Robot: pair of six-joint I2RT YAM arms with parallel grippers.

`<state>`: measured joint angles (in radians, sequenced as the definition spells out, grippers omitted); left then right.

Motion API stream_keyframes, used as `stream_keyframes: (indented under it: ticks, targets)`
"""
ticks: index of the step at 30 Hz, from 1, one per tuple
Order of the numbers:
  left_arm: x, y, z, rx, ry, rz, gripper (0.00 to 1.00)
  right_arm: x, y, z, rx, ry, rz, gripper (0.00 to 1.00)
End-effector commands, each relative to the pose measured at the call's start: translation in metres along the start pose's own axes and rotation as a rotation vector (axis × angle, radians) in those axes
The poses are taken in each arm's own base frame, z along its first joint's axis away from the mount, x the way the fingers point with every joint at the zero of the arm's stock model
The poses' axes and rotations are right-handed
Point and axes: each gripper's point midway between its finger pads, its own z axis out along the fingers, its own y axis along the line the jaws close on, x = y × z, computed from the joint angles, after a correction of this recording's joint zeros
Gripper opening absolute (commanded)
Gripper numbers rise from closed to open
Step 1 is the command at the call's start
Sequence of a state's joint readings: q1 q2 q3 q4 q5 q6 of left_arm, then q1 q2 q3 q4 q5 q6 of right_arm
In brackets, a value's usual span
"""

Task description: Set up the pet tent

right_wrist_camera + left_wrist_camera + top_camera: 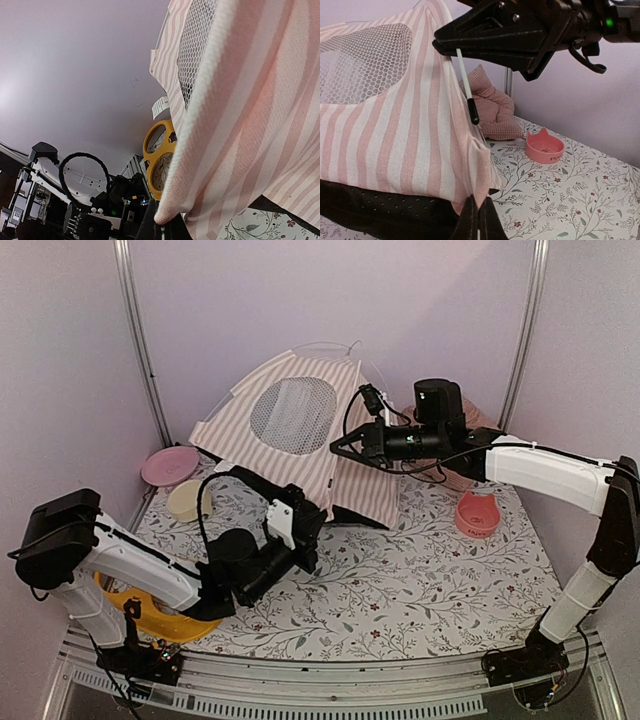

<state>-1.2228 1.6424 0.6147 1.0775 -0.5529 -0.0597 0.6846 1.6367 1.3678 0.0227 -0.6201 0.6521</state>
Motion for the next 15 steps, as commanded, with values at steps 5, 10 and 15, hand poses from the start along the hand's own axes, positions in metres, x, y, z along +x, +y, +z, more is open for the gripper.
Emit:
stream_keyframes:
  ticks: [5, 10, 15]
  targets:
    - [0.105, -0.037, -0.04, 0.182, 0.32, 0.196, 0.0, -0.148, 0.035, -0.076, -0.004, -0.544, -0.248, 0.0]
    - [0.104, -0.036, -0.04, 0.179, 0.319, 0.195, 0.0, -0.14, 0.022, -0.072, 0.03, -0.529, -0.245, 0.0]
    - [0.104, -0.036, -0.039, 0.177, 0.318, 0.194, 0.0, -0.131, 0.017, -0.062, 0.071, -0.508, -0.259, 0.0]
